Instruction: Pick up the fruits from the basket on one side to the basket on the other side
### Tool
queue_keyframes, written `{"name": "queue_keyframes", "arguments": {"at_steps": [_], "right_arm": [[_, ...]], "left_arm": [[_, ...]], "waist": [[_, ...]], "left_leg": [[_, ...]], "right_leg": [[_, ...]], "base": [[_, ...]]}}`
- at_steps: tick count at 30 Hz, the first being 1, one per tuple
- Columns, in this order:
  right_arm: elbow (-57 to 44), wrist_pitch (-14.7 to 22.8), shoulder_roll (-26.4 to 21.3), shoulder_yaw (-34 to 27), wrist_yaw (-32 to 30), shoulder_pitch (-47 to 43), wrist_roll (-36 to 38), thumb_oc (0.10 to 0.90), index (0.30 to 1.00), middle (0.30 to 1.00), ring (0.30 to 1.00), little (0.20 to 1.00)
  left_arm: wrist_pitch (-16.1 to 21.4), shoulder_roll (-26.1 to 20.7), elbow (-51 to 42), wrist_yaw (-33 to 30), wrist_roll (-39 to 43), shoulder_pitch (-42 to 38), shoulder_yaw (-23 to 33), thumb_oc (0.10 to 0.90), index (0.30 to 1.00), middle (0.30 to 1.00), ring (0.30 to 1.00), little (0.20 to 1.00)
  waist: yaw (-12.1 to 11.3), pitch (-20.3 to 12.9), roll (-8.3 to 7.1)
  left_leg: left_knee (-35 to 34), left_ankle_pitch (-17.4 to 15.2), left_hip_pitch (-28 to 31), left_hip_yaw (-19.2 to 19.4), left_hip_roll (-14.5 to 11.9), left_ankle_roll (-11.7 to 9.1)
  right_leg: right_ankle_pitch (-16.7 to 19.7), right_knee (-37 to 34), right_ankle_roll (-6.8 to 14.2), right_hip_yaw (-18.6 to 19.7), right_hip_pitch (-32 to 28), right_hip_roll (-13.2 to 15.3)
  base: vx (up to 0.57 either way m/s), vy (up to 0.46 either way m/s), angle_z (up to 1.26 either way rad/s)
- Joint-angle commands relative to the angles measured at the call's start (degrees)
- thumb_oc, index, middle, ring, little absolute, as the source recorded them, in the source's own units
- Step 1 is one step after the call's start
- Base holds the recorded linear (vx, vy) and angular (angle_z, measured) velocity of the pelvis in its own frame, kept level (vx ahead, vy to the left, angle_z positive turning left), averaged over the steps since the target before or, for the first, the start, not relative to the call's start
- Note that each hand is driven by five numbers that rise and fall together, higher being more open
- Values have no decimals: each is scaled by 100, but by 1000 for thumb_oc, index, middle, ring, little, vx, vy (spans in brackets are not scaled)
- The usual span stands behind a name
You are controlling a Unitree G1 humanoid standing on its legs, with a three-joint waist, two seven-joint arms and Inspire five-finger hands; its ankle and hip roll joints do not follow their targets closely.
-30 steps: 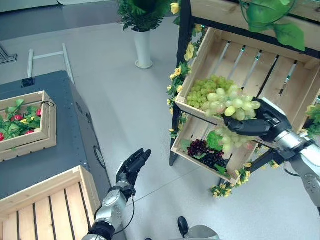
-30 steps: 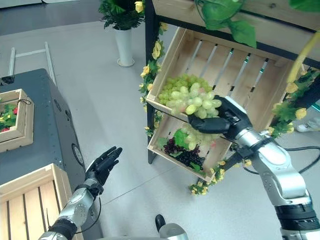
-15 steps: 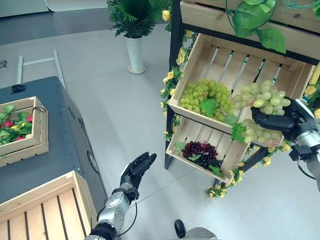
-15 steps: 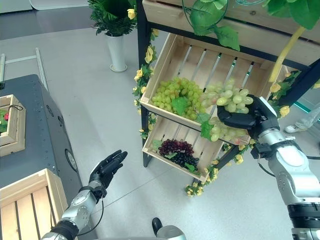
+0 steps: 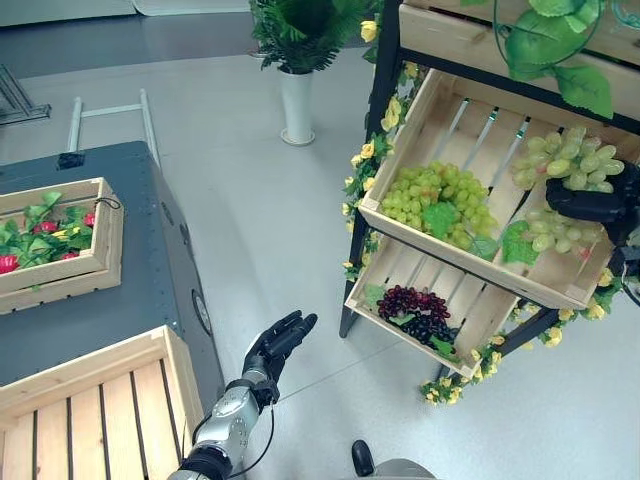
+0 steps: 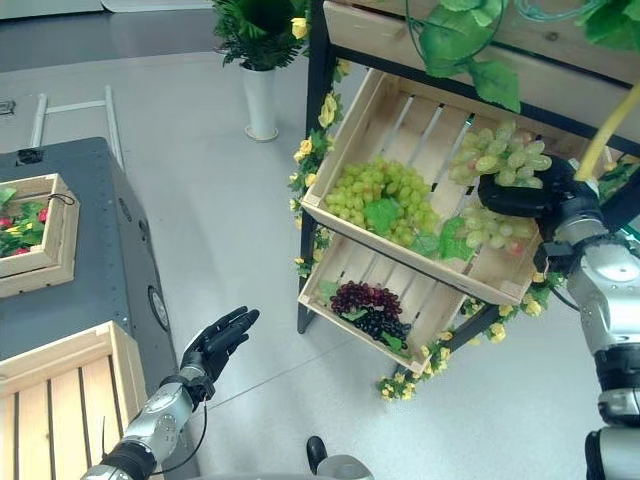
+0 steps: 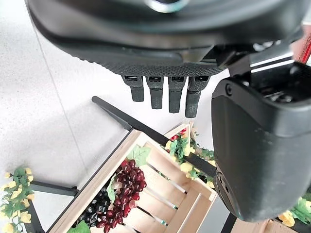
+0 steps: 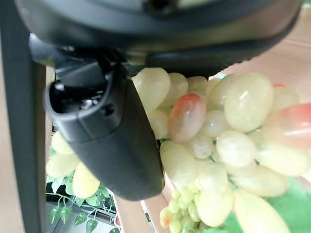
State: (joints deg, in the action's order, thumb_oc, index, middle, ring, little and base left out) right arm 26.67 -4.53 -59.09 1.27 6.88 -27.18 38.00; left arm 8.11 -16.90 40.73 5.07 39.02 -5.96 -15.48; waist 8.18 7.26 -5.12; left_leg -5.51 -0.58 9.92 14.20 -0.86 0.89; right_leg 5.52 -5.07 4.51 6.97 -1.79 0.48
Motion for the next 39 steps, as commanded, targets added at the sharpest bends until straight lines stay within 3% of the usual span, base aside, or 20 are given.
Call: {"name": "queue_keyframes", "arguments": {"at_steps": [1,11,12,13,20,32,39], "right_arm": [[451,644,-498,7,-151,-1142,-310,400,300,300,300,300],[1370,297,-242,627,161,-1416,-978,400,300,300,300,300],[1463,216,-240,672,254,-1401,-1051,496,444,444,444,444],[1541,137,-248,694,303,-1415,-1108,800,900,900,900,900],[1851,104,-347,732,389,-1406,-1322,800,900,900,900,900],[1620,120,-440,606,-307,-1247,-1679,800,900,900,900,900],[1018,528,-483,446,-898,-1001,-2063,800,900,900,900,900]], "left_arm": [[319,-190,-126,298,-148,-614,-378,800,900,900,900,900],[312,-152,-113,296,-184,-687,-503,800,900,900,900,900],[298,-161,-125,280,-168,-705,-488,800,900,900,900,900],[291,-162,-125,275,-179,-718,-474,800,900,900,900,900],[276,-179,-187,214,-157,-759,-454,800,900,900,900,900],[271,-175,-235,235,-96,-688,-486,800,900,900,900,900],[293,-138,-191,239,-29,-594,-463,800,900,900,900,900]], "waist": [[-232,-360,-156],[-354,-240,-128],[-356,-234,-124],[-358,-228,-125],[-332,-206,-124],[-248,-181,-81],[-164,-181,-60]], "left_leg": [[51,-428,-164,-384,214,94],[51,-411,-170,-421,233,96],[51,-411,-166,-416,232,97],[51,-412,-163,-413,231,98],[51,-413,-141,-380,225,96],[51,-420,-136,-319,227,101],[51,-436,-136,-279,225,111]], "right_leg": [[-164,7,-83,-206,-213,-287],[-172,7,-105,-310,-224,-259],[-171,7,-107,-309,-226,-259],[-173,7,-108,-312,-231,-258],[-173,7,-111,-287,-245,-256],[-166,7,-112,-182,-230,-269],[-176,7,-107,-111,-214,-279]], "base": [[2,-3,6],[-4,-1,6],[0,0,0],[0,0,0],[0,0,0],[0,0,0],[0,0,0]]}}
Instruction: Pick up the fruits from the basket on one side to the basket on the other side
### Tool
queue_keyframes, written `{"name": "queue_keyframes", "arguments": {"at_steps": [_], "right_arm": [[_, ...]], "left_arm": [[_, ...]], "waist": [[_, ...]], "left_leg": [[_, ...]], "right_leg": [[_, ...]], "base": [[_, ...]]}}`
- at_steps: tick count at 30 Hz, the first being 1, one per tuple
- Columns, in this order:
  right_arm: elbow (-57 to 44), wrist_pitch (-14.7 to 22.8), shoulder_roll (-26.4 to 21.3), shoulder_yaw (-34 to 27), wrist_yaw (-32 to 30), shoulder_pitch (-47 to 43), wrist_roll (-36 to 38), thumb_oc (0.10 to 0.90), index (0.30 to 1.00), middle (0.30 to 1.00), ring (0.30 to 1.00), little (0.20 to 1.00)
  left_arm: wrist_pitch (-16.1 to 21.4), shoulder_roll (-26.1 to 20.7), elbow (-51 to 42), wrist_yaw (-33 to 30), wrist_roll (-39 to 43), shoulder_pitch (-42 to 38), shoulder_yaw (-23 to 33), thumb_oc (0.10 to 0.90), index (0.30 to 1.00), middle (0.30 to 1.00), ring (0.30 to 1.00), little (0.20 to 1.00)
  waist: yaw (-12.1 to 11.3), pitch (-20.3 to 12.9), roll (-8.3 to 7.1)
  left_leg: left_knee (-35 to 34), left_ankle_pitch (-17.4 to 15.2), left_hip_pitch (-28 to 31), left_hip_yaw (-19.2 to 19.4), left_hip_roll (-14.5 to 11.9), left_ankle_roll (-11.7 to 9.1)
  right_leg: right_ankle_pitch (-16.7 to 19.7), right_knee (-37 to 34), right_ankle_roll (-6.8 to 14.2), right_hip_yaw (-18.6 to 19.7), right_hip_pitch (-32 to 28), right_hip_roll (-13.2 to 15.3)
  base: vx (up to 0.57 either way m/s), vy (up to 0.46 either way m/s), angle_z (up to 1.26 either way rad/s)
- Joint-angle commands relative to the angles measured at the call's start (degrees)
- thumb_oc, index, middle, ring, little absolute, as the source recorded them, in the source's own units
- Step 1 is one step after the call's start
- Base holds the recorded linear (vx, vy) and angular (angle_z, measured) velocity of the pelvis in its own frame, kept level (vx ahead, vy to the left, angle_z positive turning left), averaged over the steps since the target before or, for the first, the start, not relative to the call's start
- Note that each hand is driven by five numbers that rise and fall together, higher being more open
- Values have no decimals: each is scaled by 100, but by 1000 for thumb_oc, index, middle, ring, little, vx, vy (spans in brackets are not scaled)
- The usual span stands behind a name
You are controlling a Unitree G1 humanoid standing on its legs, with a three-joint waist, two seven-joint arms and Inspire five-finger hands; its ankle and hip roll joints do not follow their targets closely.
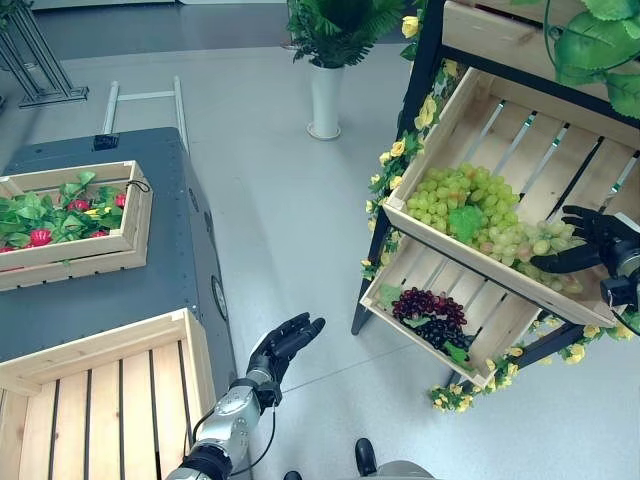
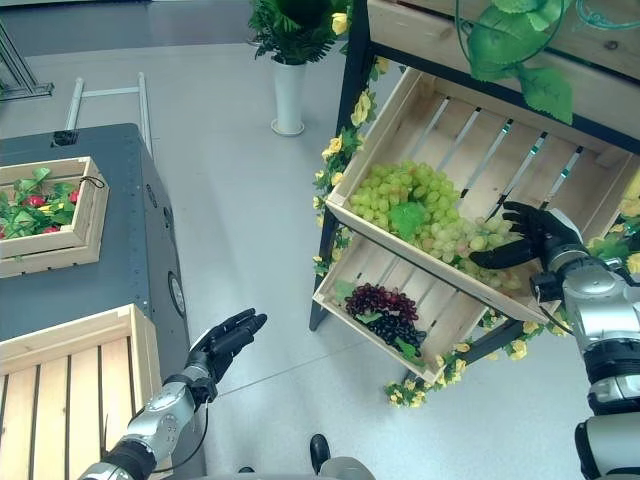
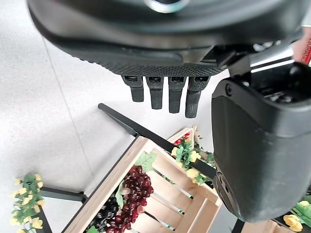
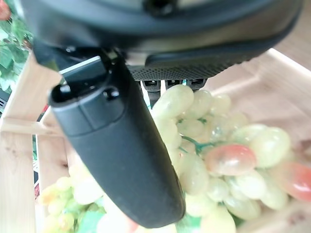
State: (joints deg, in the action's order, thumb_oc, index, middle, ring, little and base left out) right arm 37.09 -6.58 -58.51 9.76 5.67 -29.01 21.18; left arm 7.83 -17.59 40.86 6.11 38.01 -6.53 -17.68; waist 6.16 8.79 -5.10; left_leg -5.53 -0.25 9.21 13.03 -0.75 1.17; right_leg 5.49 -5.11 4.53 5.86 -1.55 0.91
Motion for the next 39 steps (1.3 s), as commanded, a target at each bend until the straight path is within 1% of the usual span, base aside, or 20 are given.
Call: {"name": "queue_keyframes", "arguments": {"at_steps": [1,2,6,10,11,14,18,19,24,26,30,31,32,34,37,38,39], "right_arm": [[-218,763,-531,-461,-877,-745,-421,800,900,900,900,900],[-355,797,-518,-505,-958,-686,-462,800,900,900,900,900],[-1253,1138,-370,-935,-1286,-118,-898,800,900,900,900,900],[-2294,1180,-169,-1361,-1249,517,-1096,800,900,900,900,900],[-2412,1201,-138,-1423,-1227,613,-1119,800,900,900,900,900],[-3188,1341,59,-1741,-1099,1160,-1228,800,900,900,900,900],[-3920,1443,178,-2092,-931,1668,-1178,800,900,900,900,900],[-4165,1531,223,-2242,-772,1878,-1086,800,900,900,900,900],[-4915,1650,469,-2467,-238,2326,-744,800,900,900,900,900],[-5174,1693,579,-2465,64,2393,-584,800,900,900,900,900],[-5473,1760,743,-2399,371,2458,-431,800,900,900,900,900],[-5685,1788,877,-2273,682,2473,-128,800,900,900,900,900],[-5709,1763,906,-2250,743,2471,-71,800,900,900,900,900],[-5921,1611,1223,-1973,1326,2574,275,800,900,900,900,900],[-5978,1592,1421,-1698,1473,2675,343,800,900,900,900,900],[-5945,1553,1593,-1511,1626,2715,446,800,900,900,900,900],[-5890,1476,1667,-1388,1686,2708,708,800,900,900,900,900]], "left_arm": [[338,-65,-189,152,77,-503,-237,800,900,900,900,900],[352,-53,-183,146,78,-479,-236,800,900,900,900,900],[433,-13,-157,145,89,-342,-181,800,900,900,900,900],[486,26,-150,150,44,-249,-37,800,900,900,900,900],[498,29,-141,151,35,-237,-23,800,900,900,900,900],[541,79,-108,143,-22,-181,115,800,900,900,900,900],[567,111,-68,131,-6,-165,187,800,900,900,900,900],[573,130,-45,142,-10,-154,214,800,900,900,900,900],[588,202,-4,80,-22,-131,254,800,900,900,900,900],[644,228,41,-45,-140,-131,261,800,900,900,900,900],[658,265,179,-199,-348,-117,272,800,900,900,900,900],[664,283,340,-288,-469,-128,275,800,900,900,900,900],[668,285,362,-300,-478,-130,274,800,900,900,900,900],[721,334,561,-328,-538,-85,290,800,900,900,900,900],[734,375,707,-334,-577,-55,301,800,900,900,900,900],[701,405,801,-386,-677,-24,281,800,900,900,900,900],[698,416,890,-402,-696,-12,244,800,900,900,900,900]], "waist": [[52,-336,-55],[68,-338,-49],[173,-359,-4],[292,-370,32],[303,-376,33],[428,-401,52],[541,-416,78],[583,-427,90],[674,-448,123],[698,-453,134],[701,-457,148],[715,-461,153],[703,-473,150],[686,-475,153],[645,-478,141],[611,-472,134],[586,-472,133]], "left_leg": [[53,-472,-66,-157,216,85],[53,-475,-67,-151,216,88],[53,-491,-70,-115,218,98],[53,-503,-80,-62,218,109],[53,-508,-80,-53,217,110],[53,-526,-65,22,206,112],[53,-546,-49,94,201,117],[53,-552,-42,126,196,116],[53,-568,-38,213,184,122],[53,-571,-29,251,182,120],[53,-566,-14,274,181,116],[53,-582,12,272,181,117],[53,-569,-3,287,179,111],[53,-559,12,279,177,102],[53,-531,2,289,172,92],[53,-520,4,278,176,91],[53,-512,-2,271,176,90]], "right_leg": [[-176,11,-106,11,-235,-324],[-180,11,-107,23,-232,-327],[-190,11,-97,87,-215,-334],[-202,11,-88,142,-187,-335],[-205,11,-86,149,-183,-335],[-217,12,-77,198,-174,-338],[-227,19,-67,256,-164,-345],[-230,21,-62,279,-157,-350],[-227,23,-51,350,-124,-363],[-228,23,-45,360,-119,-362],[-231,26,-43,356,-128,-354],[-252,20,-33,328,-162,-346],[-238,17,-37,336,-145,-345],[-240,13,-33,292,-165,-331],[-227,11,-39,265,-156,-317],[-230,11,-43,234,-167,-309],[-227,11,-44,208,-168,-304]], "base": [[0,0,0],[0,0,0],[5,4,-1],[7,9,-3],[0,0,0],[26,7,-9],[20,1,-8],[0,0,0],[3,-3,-6],[5,-8,-18],[4,-6,-6],[0,0,0],[9,-33,2],[-1,-37,0],[-14,-44,0],[-22,-59,4],[-25,-57,5]]}}
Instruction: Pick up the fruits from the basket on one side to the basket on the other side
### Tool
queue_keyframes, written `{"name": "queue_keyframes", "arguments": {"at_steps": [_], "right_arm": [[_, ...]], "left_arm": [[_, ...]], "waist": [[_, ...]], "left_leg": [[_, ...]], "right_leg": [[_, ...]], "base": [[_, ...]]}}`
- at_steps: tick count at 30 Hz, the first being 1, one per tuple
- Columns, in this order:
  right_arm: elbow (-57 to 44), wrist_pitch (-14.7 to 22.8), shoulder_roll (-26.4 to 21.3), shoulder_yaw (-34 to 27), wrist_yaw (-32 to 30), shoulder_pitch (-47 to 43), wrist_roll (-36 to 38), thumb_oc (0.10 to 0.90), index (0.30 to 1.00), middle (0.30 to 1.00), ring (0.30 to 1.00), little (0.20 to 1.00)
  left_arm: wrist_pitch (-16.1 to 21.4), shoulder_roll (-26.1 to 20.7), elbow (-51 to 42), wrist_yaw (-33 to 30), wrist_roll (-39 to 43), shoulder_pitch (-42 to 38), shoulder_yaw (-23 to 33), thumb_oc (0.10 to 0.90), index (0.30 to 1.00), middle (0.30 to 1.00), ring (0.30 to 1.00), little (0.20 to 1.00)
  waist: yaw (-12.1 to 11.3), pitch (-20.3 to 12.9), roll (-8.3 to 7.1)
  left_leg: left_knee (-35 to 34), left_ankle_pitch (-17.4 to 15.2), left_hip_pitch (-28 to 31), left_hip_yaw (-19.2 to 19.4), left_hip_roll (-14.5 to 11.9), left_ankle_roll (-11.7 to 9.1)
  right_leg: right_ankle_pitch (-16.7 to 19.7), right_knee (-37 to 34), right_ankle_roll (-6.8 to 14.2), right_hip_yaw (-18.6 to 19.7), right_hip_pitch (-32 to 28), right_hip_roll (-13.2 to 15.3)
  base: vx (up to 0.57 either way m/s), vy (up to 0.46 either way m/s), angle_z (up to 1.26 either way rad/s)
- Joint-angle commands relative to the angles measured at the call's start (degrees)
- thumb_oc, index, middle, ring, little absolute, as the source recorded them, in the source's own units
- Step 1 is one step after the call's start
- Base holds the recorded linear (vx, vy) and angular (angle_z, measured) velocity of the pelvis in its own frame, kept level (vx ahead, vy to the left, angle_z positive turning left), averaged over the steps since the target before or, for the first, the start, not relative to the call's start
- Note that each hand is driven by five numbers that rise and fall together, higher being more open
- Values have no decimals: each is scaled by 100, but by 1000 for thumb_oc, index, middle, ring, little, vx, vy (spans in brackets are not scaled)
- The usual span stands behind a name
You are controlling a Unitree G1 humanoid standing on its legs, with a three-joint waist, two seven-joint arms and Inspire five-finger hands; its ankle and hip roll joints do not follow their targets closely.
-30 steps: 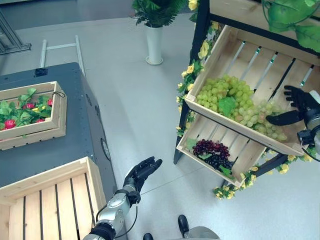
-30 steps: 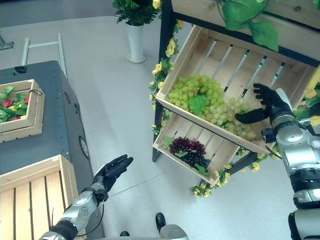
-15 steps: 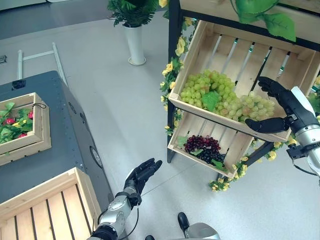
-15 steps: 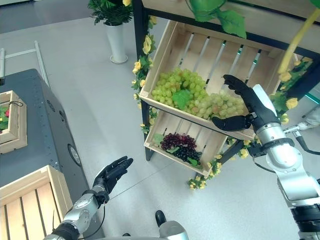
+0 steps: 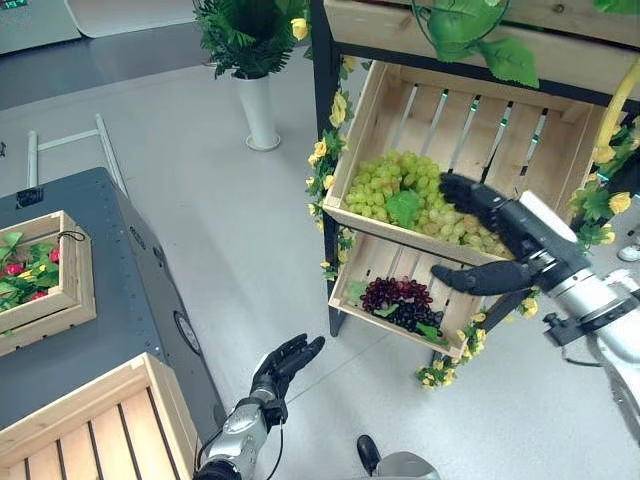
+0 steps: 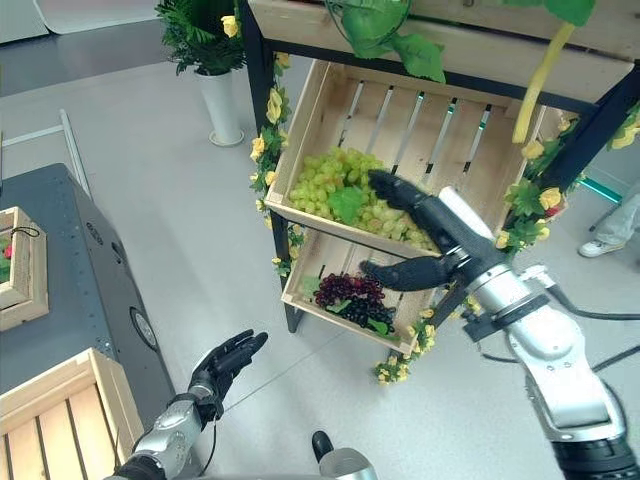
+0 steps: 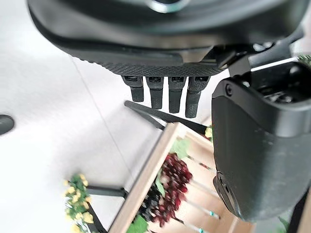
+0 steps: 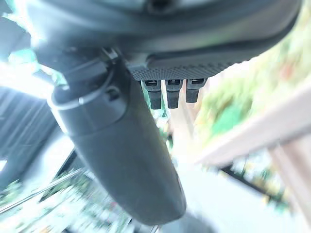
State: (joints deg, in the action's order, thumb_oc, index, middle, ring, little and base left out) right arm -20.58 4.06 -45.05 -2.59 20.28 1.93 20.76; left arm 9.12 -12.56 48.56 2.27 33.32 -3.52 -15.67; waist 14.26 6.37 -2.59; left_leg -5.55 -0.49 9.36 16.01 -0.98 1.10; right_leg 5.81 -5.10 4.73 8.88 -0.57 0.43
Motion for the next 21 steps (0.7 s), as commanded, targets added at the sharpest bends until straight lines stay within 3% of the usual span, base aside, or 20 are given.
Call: {"name": "queue_keyframes", "arguments": {"at_steps": [1,8,13,18,21], "right_arm": [[-85,343,442,-37,328,-386,864,800,900,900,900,900],[502,-81,1274,1094,710,-393,1405,800,900,900,900,900],[1216,51,1641,1796,498,-415,1186,800,900,900,900,900],[2532,294,2034,2249,218,-532,1233,800,900,900,900,900],[3871,552,2504,2564,-290,-631,1147,800,900,900,900,900]], "left_arm": [[567,-82,189,-9,-233,-303,24,800,900,900,900,900],[513,-16,653,-237,-396,-277,-102,800,900,900,900,900],[436,-3,794,-304,-562,-214,-209,800,900,900,900,900],[423,6,909,-405,-708,-189,-233,800,900,900,900,900],[422,59,1050,-444,-1204,-185,-374,800,900,900,900,900]], "waist": [[-241,-231,-119],[-439,-202,-109],[-608,-178,-80],[-788,-192,-53],[-926,-206,-24]], "left_leg": [[55,-479,-23,-43,205,93],[55,-425,-11,-190,219,74],[55,-384,7,-279,236,62],[55,-377,-6,-417,263,59],[55,-365,-11,-554,287,65]], "right_leg": [[-260,10,-65,-114,-267,-253],[-282,10,-76,-363,-344,-183],[-305,10,-97,-578,-416,-120],[-366,10,-124,-802,-478,-72],[-402,10,-154,-959,-527,-43]], "base": [[-19,-37,2],[-21,-46,8],[-8,-45,20],[-8,-43,19],[-6,-52,13]]}}
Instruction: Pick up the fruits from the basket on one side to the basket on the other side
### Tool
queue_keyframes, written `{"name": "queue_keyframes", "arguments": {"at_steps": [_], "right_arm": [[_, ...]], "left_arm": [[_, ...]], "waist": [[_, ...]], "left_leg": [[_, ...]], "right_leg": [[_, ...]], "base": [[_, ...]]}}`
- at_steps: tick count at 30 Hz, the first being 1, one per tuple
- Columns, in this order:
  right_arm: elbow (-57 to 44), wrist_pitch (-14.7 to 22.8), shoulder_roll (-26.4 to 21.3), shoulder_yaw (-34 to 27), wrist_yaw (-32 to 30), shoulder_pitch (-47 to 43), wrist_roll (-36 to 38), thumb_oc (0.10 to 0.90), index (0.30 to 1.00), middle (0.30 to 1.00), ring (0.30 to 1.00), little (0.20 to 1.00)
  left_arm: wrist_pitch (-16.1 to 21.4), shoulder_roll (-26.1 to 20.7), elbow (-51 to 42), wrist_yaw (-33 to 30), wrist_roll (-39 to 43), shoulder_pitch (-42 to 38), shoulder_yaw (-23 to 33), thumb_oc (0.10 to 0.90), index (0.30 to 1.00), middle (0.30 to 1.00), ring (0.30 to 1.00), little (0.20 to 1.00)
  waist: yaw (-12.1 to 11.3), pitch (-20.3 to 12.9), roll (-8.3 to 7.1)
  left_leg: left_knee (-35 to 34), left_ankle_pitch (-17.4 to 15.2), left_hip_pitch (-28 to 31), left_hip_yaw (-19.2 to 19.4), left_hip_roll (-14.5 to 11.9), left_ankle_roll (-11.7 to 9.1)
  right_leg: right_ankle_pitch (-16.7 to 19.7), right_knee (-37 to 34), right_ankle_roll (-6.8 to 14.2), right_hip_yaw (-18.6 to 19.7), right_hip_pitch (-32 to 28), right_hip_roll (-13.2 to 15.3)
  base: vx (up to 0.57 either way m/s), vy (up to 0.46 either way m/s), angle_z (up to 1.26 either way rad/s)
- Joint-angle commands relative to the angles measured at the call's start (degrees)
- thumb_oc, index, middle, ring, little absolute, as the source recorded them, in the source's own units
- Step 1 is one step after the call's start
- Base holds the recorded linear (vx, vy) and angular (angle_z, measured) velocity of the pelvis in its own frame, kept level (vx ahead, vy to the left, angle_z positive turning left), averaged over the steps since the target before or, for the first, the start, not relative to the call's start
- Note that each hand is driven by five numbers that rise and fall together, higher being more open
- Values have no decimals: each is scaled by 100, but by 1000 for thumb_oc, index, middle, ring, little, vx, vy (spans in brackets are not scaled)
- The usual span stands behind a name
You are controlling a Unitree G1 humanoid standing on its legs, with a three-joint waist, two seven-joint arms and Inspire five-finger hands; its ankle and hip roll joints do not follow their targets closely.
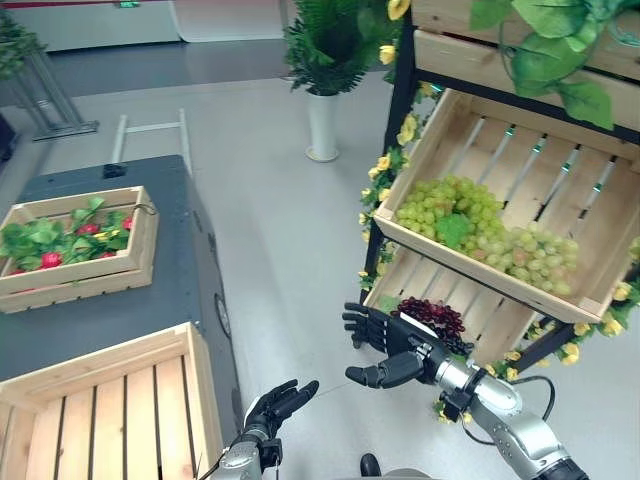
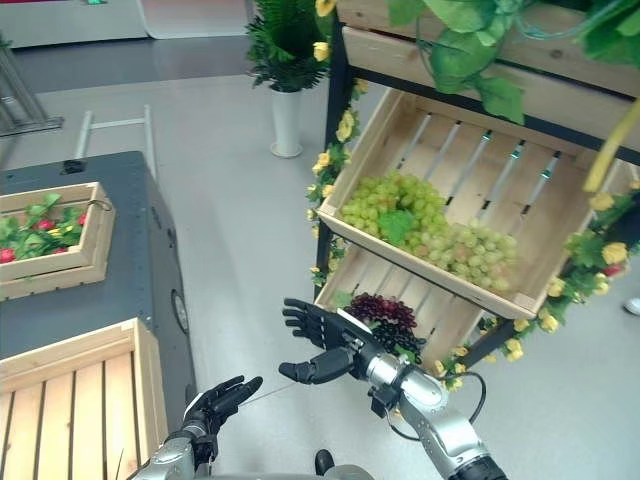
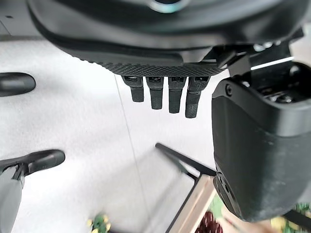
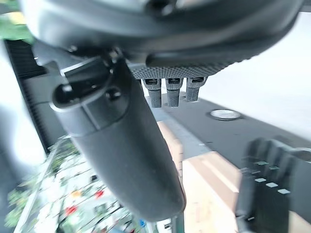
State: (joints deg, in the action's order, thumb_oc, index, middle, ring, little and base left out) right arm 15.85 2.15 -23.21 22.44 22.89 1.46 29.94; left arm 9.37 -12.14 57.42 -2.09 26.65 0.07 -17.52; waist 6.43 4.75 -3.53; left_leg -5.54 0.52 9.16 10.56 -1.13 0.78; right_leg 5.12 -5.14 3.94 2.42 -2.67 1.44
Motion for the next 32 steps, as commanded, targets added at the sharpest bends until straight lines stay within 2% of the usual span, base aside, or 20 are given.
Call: {"name": "queue_keyframes", "arguments": {"at_steps": [1,7,9,12,17,21,25,32], "right_arm": [[561,844,410,98,-690,-605,133,800,900,900,900,900],[2237,1124,896,-56,-843,-725,-89,800,900,900,900,900],[3106,1262,1033,-179,-897,-814,-102,800,900,900,900,900],[3753,1265,1101,-327,-945,-822,-168,800,900,900,900,900],[4838,1429,1192,-575,-1378,-758,-462,800,900,900,900,900],[5277,1287,1210,-749,-1735,-672,-659,800,900,900,900,900],[5309,1471,1224,-789,-2009,-563,-1087,800,900,900,900,900],[5272,1509,1322,-643,-2359,-485,-1528,800,900,900,900,900]], "left_arm": [[382,36,162,-36,-634,-537,-243,800,900,900,900,900],[482,210,595,-59,-743,-514,-355,800,900,900,900,900],[591,288,873,-37,-952,-509,-386,800,900,900,900,900],[669,311,1007,-69,-1089,-487,-423,800,900,900,900,900],[565,299,1239,-97,-1321,-513,-360,800,900,900,900,900],[473,277,1410,-21,-1678,-457,-355,800,900,900,900,900],[559,251,1424,49,-1639,-402,-354,800,900,900,900,900],[654,305,1370,134,-1758,-384,-379,800,900,900,900,900]], "waist": [[-174,-51,82],[-310,-87,158],[-381,-100,195],[-419,-111,238],[-462,-107,326],[-473,-114,383],[-470,-121,429],[-515,-89,423]], "left_leg": [[54,-468,5,-39,304,102],[54,-458,-4,-185,331,144],[54,-467,2,-252,344,166],[54,-470,4,-310,356,187],[54,-469,-7,-457,396,217],[54,-472,-3,-552,419,231],[54,-466,-1,-620,432,232],[54,-438,-47,-710,454,236]], "right_leg": [[-344,14,-78,-344,-323,-141],[-373,14,-101,-468,-368,-124],[-396,14,-111,-517,-401,-121],[-409,14,-122,-533,-424,-128],[-447,22,-140,-586,-461,-121],[-479,30,-160,-607,-493,-121],[-509,49,-164,-631,-502,-119],[-527,52,-175,-682,-490,-116]], "base": [[-5,-34,12],[7,-28,15],[16,-24,11],[20,-15,8],[4,-5,6],[3,-1,14],[3,1,1],[-2,-1,2]]}}
